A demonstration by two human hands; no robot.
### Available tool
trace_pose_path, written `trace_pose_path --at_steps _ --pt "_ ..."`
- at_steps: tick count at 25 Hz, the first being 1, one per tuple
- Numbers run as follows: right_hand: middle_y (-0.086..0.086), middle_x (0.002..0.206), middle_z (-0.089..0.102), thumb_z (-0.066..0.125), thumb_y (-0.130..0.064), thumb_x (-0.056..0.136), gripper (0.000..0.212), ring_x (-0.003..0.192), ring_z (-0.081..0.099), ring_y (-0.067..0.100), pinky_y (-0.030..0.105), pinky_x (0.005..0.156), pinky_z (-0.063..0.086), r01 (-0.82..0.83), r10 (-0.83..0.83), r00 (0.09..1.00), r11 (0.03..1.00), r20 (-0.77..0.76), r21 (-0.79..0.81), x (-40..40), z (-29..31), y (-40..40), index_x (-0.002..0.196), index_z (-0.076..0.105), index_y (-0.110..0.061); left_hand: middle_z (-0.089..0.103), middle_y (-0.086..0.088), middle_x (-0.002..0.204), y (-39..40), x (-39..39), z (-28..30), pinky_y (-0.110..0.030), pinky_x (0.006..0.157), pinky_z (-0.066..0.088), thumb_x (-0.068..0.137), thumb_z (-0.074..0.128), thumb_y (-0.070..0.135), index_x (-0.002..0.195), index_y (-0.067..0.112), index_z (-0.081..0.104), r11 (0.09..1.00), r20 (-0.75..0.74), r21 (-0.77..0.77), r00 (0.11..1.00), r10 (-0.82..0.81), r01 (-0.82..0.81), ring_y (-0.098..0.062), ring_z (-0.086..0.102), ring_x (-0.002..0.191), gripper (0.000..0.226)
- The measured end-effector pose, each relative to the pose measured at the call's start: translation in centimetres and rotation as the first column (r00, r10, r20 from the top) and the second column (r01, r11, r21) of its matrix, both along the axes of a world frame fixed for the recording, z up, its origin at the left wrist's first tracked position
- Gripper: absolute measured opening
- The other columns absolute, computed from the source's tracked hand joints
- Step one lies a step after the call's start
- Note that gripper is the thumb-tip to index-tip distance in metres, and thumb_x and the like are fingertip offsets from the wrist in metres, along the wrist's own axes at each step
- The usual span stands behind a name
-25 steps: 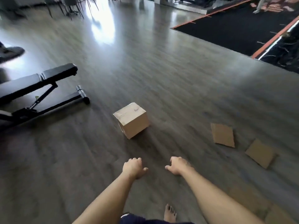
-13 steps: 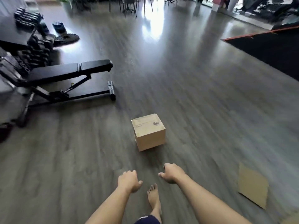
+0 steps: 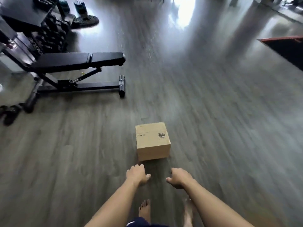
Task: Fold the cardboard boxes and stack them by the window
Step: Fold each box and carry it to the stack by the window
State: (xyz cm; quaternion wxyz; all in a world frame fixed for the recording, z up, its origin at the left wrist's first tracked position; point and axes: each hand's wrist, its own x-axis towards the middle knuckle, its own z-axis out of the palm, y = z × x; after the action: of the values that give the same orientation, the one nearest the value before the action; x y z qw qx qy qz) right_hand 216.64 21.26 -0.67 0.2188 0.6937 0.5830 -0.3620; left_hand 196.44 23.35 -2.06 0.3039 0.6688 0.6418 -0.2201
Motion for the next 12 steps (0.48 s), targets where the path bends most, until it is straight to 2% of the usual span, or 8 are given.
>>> trace_pose_path --at_steps 6,10,12 --pt "0.005 0.130 0.061 0.052 -0.055 0.090 0.055 0.116 0.060 0.027 0.036 0.089 0.049 -0.151 0.150 0.982 0.988 -0.117 0.002 2.7 -1.9 7.3 0.132 0.052 -0.019 0.054 -0.007 0.139 1.9 2.2 -0.5 -0.040 0.104 0.043 0.095 0.049 0.057 0.137 0.017 0.049 0.968 -0.040 -0.056 0.969 0.245 -0.247 -0.027 0.049 0.130 0.058" --pt "0.006 0.132 0.060 0.052 -0.055 0.092 0.054 0.119 0.058 0.027 0.036 0.093 0.049 -0.144 0.144 0.982 0.989 -0.119 0.008 6.6 -3.7 12.1 0.132 0.052 -0.018 0.053 -0.004 0.140 5.4 4.4 -1.3 -0.039 0.104 0.043 0.095 0.049 0.057 0.141 0.019 0.047 0.940 -0.025 -0.039 0.941 0.339 -0.340 -0.025 0.049 0.130 0.059" --pt "0.005 0.134 0.059 0.051 -0.056 0.093 0.054 0.121 0.057 0.027 0.037 0.093 0.048 -0.062 0.064 0.994 0.998 -0.091 0.024 8.2 -6.1 14.9 0.133 0.050 -0.019 0.052 -0.003 0.139 7.8 5.1 -3.5 -0.038 0.104 0.043 0.096 0.048 0.056 0.141 0.021 0.046 0.938 -0.011 -0.014 0.938 0.347 -0.347 -0.023 0.048 0.129 0.058"
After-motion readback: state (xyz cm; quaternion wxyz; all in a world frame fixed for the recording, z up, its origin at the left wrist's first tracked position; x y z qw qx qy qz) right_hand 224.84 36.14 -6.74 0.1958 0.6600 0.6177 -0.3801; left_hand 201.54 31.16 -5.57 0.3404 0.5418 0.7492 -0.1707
